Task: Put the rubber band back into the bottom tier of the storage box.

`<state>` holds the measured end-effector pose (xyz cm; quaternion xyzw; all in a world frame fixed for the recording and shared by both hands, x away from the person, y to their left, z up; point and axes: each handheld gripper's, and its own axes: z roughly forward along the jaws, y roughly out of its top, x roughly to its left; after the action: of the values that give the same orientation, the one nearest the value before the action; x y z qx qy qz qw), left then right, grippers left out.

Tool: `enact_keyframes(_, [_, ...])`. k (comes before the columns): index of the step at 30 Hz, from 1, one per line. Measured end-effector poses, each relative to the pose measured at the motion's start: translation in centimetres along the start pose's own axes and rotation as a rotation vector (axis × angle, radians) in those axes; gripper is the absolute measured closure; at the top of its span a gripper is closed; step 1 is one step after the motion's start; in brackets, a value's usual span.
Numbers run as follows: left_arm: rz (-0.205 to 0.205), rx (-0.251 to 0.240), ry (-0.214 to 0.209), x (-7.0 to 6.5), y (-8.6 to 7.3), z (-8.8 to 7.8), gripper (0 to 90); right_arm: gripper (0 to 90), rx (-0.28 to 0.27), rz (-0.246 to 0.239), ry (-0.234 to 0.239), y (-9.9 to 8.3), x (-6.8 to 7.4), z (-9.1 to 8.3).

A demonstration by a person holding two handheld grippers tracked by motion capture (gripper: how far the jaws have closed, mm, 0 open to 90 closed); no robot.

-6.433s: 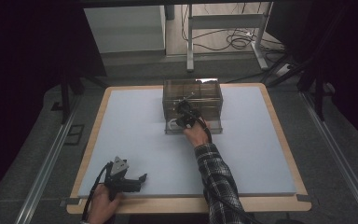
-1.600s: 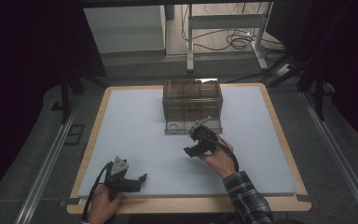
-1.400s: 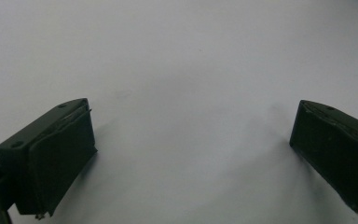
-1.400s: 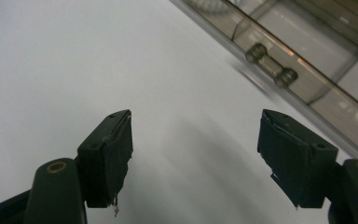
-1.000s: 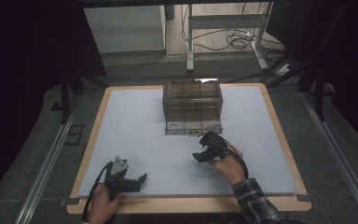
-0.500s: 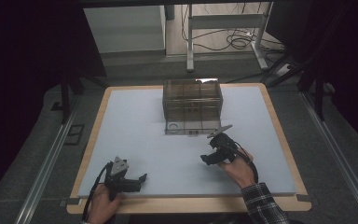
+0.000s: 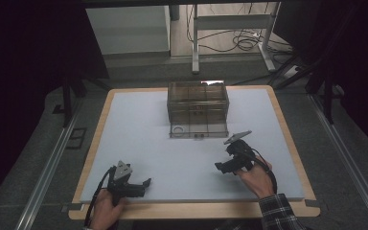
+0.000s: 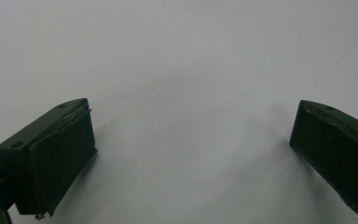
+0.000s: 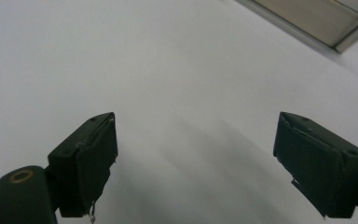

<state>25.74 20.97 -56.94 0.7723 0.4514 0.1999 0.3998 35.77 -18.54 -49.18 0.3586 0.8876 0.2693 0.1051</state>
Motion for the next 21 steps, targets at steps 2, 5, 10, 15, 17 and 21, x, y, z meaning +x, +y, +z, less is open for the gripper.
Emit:
enact_keyframes(2, [0.0, 0.0, 0.0, 0.0, 0.0, 0.0, 0.0, 11.9, 0.002, 0.005, -0.002, -0.4, -0.1, -0.2])
enact_keyframes(5, [0.0, 0.0, 0.0, 0.0, 0.0, 0.0, 0.0, 11.0, 0.006, 0.014, -0.006, -0.9, -0.3, -0.5])
enact_keyframes(10, [0.0, 0.0, 0.0, 0.0, 0.0, 0.0, 0.0, 9.9, 0.011, 0.022, -0.015, -1.9, -0.7, -1.0])
enact_keyframes(15, [-0.001, 0.0, 0.0, 0.0, 0.0, 0.0, 0.0, 9.1, 0.02, 0.025, -0.022, -2.9, -1.0, -1.4])
enact_keyframes(17, [0.0, 0.0, 0.0, 0.0, 0.0, 0.0, 0.0, 8.8, 0.025, 0.027, -0.026, -3.3, -1.1, -1.5])
enact_keyframes(21, [0.0, 0.0, 0.0, 0.0, 0.0, 0.0, 0.0, 8.4, 0.033, 0.038, -0.037, -4.2, -1.4, -1.9])
